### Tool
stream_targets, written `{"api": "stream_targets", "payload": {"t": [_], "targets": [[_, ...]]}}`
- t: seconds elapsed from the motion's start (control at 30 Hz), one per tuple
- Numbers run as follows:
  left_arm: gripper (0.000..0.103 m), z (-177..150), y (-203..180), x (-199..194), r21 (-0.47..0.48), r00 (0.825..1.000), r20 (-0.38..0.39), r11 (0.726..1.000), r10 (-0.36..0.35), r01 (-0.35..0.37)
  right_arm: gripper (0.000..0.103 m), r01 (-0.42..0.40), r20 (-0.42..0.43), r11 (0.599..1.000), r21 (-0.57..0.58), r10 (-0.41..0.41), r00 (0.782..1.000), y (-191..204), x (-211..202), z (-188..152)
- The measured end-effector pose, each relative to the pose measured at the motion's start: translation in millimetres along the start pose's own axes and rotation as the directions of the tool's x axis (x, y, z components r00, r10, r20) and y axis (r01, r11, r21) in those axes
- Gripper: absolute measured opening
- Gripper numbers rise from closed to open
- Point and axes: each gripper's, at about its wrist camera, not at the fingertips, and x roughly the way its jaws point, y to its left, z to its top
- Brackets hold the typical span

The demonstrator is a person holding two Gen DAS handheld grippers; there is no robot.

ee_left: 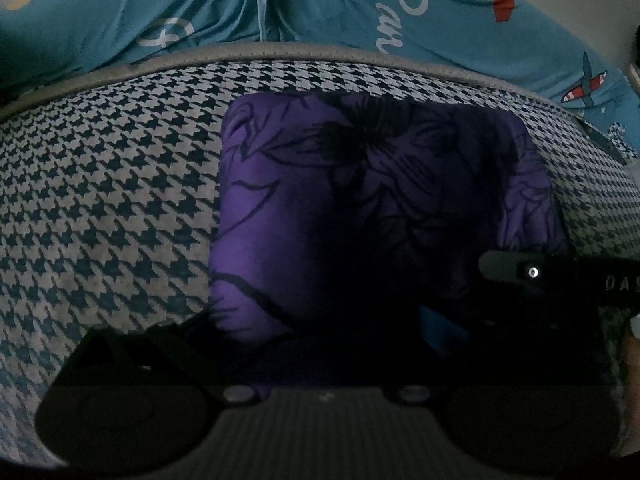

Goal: Fold clothes

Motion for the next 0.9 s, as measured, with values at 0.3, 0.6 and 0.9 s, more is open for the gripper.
{"api": "stream_targets", "payload": {"t": [0.3, 0.6, 0.9], "targets": [[0.103, -1.3, -2.0, 1.2, 0.014, 1.000, 0.003, 1.000, 0.001, -0.001, 0.053, 0.005, 0.010, 1.000, -0.024, -0.004, 1.000, 6.7, 4.5, -2.7], [0.084, -7.1, -7.5, -7.3, 0.057, 0.997, 0.083, 0.998, -0.001, -0.004, 0.026, 0.019, 0.064, 0.997, -0.069, -0.015, 0.998, 12.7, -3.1, -5.3], [0.051, -3.9, 1.8, -26.3, 0.015, 0.991, 0.132, 1.000, -0.011, 0.009, 0.024, 0.010, 0.169, 0.981, -0.193, 0.023, 0.985, 37.0, -21.5, -7.4]]}}
